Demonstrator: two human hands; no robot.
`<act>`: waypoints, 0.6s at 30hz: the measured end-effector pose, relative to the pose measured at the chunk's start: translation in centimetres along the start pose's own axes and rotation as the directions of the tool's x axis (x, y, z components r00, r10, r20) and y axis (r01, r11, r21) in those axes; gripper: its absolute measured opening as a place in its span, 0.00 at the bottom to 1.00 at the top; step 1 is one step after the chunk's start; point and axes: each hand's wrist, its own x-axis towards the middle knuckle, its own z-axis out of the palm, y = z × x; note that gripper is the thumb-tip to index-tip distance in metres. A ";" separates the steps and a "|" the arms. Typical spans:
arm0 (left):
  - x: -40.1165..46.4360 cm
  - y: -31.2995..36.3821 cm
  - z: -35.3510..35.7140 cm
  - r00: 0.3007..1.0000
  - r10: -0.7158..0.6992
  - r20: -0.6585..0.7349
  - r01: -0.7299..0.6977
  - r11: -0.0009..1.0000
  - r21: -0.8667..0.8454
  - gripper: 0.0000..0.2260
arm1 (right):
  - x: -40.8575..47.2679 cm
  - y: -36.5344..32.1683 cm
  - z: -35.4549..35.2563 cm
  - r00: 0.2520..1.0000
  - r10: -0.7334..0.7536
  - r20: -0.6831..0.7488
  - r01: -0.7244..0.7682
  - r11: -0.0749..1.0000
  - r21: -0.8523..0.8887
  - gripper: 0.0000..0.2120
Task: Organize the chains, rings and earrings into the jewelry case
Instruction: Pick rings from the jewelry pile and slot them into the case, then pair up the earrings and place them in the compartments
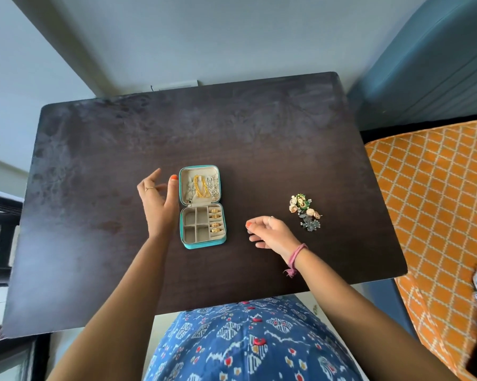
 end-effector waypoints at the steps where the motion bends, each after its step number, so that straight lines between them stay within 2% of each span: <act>1: -0.3 0.6 0.3 0.998 0.060 -0.006 -0.060 0.998 0.022 0.19 | -0.3 0.0 -0.8 1.000 -0.018 -0.011 0.018 1.000 0.018 0.03; 4: -1.3 2.8 2.0 0.977 0.205 0.061 -0.209 0.976 0.057 0.16 | -1.0 0.1 -3.8 0.995 -0.072 -0.070 0.074 0.997 0.028 0.04; 8: -3.5 6.1 5.7 0.934 0.318 0.166 -0.321 0.947 -0.006 0.11 | -1.6 0.6 -8.1 0.971 -0.142 -0.194 0.142 0.990 -0.012 0.06; 11: -5.2 7.8 8.9 0.919 0.326 0.221 -0.313 0.945 -0.092 0.07 | -1.7 1.3 -11.6 0.929 -0.212 -0.303 0.186 0.976 -0.111 0.06; 14: -6.5 8.3 11.7 0.901 0.300 0.314 -0.284 0.954 -0.096 0.07 | -1.7 2.2 -14.5 0.856 -0.349 -0.382 0.207 0.907 -0.365 0.06; 16: -7.0 8.2 13.2 0.894 0.229 0.384 -0.236 0.971 -0.030 0.06 | -1.6 2.6 -15.7 0.835 -0.434 -0.338 0.207 0.818 -0.537 0.07; 18: -7.4 7.9 14.7 0.886 0.145 0.441 -0.192 0.979 0.065 0.04 | -1.2 3.0 -16.3 0.846 -0.481 -0.231 0.241 0.731 -0.639 0.09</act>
